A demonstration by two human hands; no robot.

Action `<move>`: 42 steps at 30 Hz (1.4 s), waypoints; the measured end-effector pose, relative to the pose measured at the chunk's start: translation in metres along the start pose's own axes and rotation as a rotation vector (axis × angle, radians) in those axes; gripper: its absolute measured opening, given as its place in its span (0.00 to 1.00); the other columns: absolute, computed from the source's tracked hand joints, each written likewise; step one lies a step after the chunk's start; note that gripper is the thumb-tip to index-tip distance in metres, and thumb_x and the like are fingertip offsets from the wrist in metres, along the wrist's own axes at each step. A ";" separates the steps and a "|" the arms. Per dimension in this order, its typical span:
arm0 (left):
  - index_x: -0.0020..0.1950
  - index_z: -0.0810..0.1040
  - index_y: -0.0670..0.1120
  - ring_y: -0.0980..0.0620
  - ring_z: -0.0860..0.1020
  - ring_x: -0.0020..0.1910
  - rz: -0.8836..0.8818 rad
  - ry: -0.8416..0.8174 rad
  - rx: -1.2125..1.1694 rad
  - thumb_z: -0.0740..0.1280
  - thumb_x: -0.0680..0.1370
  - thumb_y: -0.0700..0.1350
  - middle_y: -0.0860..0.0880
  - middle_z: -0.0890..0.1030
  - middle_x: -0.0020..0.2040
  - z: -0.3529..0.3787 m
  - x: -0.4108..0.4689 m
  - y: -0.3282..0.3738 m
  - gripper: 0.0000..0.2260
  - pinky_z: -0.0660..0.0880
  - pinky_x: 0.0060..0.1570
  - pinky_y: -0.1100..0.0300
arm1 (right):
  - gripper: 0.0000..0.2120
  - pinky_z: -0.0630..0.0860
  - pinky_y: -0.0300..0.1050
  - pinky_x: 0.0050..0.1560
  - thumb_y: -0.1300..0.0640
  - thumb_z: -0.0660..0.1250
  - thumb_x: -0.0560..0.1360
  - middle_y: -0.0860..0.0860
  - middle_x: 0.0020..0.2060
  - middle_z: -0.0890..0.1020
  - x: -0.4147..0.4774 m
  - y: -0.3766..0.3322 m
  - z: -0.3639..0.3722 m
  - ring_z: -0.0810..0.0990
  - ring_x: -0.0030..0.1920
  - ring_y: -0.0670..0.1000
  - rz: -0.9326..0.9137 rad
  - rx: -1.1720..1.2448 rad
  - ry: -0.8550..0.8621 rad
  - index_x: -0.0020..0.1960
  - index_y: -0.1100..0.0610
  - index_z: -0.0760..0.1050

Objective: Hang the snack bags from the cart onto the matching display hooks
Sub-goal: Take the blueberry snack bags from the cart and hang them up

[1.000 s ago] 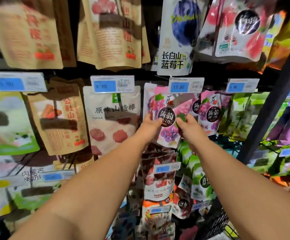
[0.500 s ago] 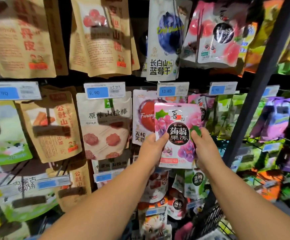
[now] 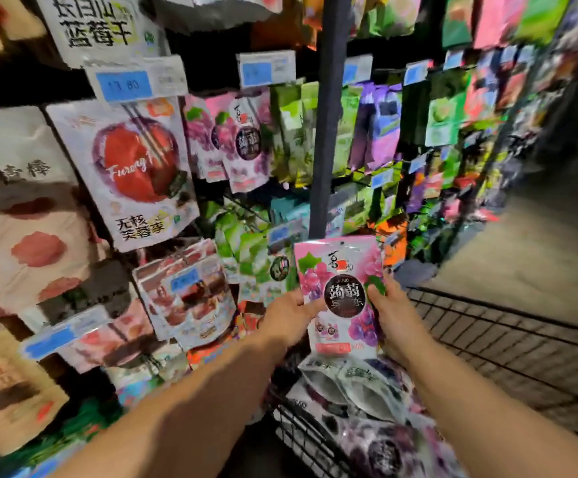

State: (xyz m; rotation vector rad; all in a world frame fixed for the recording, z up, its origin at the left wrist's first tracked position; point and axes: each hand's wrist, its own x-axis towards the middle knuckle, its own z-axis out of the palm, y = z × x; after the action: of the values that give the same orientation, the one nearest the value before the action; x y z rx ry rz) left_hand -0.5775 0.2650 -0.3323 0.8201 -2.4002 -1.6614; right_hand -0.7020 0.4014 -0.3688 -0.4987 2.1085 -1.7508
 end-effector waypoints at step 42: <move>0.56 0.76 0.60 0.51 0.77 0.50 -0.054 -0.557 0.973 0.54 0.76 0.69 0.55 0.75 0.47 0.102 0.024 -0.119 0.20 0.75 0.53 0.52 | 0.19 0.69 0.55 0.67 0.59 0.69 0.73 0.54 0.58 0.76 -0.095 0.202 -0.128 0.71 0.63 0.57 0.382 -0.863 0.391 0.63 0.56 0.73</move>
State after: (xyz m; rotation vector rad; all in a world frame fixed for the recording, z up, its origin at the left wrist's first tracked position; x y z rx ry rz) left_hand -0.5934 0.3080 -0.4841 0.5102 -3.6571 -0.6743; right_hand -0.6895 0.5925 -0.5413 0.0757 2.9463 -0.7062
